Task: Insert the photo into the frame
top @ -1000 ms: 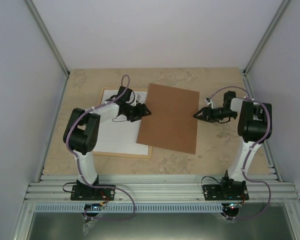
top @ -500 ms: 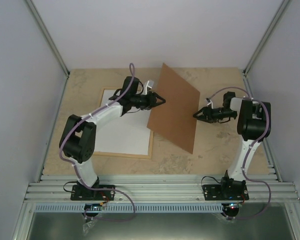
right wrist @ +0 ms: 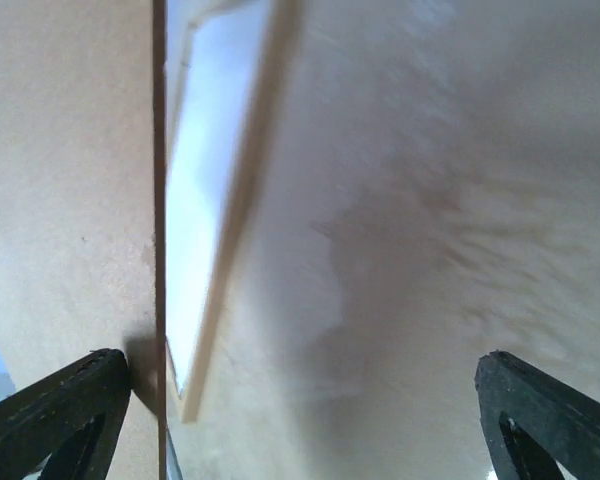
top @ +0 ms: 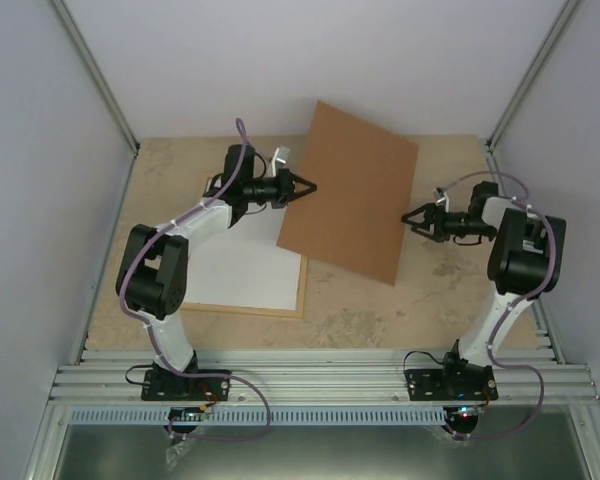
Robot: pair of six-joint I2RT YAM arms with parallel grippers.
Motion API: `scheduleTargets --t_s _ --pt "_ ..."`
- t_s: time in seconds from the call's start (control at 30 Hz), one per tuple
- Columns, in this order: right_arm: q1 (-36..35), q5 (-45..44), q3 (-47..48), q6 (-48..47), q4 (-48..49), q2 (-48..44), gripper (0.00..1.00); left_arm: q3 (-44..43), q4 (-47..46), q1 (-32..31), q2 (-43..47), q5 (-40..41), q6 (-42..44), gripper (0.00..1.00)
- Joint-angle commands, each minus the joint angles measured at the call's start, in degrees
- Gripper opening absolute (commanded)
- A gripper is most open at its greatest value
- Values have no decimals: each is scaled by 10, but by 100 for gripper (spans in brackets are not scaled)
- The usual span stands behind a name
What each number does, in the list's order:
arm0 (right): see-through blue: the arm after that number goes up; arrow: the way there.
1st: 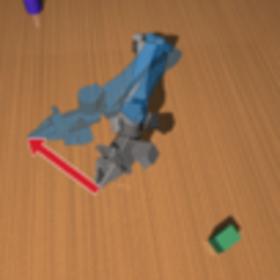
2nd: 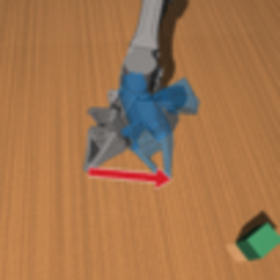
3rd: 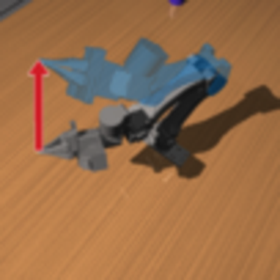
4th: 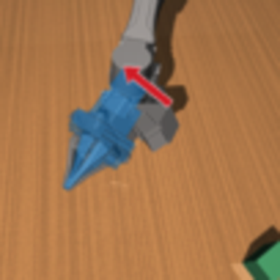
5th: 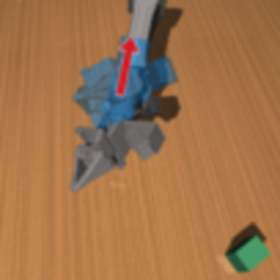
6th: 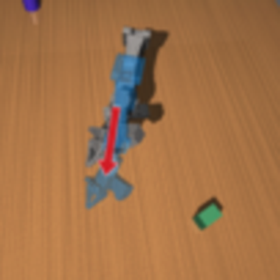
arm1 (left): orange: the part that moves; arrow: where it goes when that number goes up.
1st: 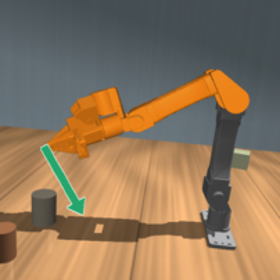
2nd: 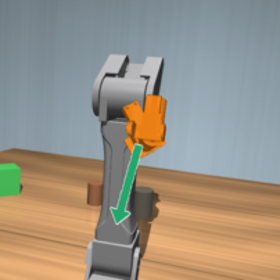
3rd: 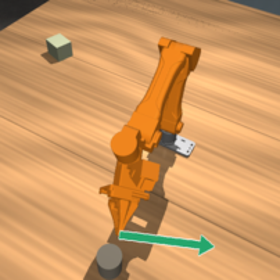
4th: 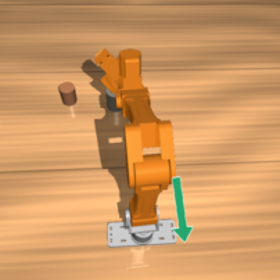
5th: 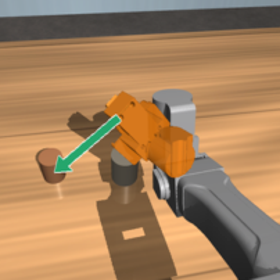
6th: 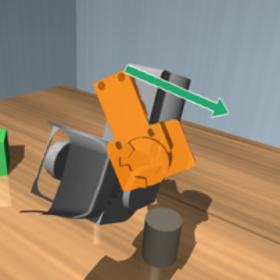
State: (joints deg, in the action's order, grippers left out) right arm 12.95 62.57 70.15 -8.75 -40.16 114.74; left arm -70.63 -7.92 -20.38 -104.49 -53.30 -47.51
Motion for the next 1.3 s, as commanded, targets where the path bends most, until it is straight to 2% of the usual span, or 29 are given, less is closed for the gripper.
scheduleTargets --t_s 0.0,0.07,0.13,0.2,0.33,0.4,0.43,0.47,0.57,0.63,0.8,0.9,1.03,1.17,1.27 --pt "-8 108 10 8 13 -73 98 8 -265 11 39 -111 -138 0" --pt "-13 142 18 11 14 -92 96 29 -324 11 47 -113 -184 0" --pt "-16 183 27 22 16 -106 92 41 -332 11 55 -110 -194 0" --pt "-20 207 32 34 18 -124 82 49 -336 12 60 -111 -196 0" --pt "-32 212 20 83 54 -159 44 59 -349 16 65 -111 -205 0" --pt "-37 210 10 140 92 -178 20 62 -328 22 69 -106 -192 2" --pt "-39 206 6 169 113 -188 5 61 -307 30 73 -102 -176 8" --pt "-40 198 0 198 137 -197 1 58 -275 37 79 -96 -150 18" --pt "-41 187 -15 270 195 -222 1 29 -47 74 101 -49 32 51" --pt "-41 180 -28 305 226 -236 1 21 64 113 116 -4 130 73" --pt "-42 176 -46 346 264 -256 1 -11 326 240 124 140 354 99" --pt "-41 175 -45 344 262 -258 1 -28 432 315 84 220 435 99" --pt "-40 173 -42 342 258 -261 1 -17 476 421 58 250 505 99" --pt "-41 167 -46 329 245 -261 1 -16 512 447 29 278 599 99" --pt "-41 147 -46 300 213 -259 1 -14 530 449 5 258 624 99"
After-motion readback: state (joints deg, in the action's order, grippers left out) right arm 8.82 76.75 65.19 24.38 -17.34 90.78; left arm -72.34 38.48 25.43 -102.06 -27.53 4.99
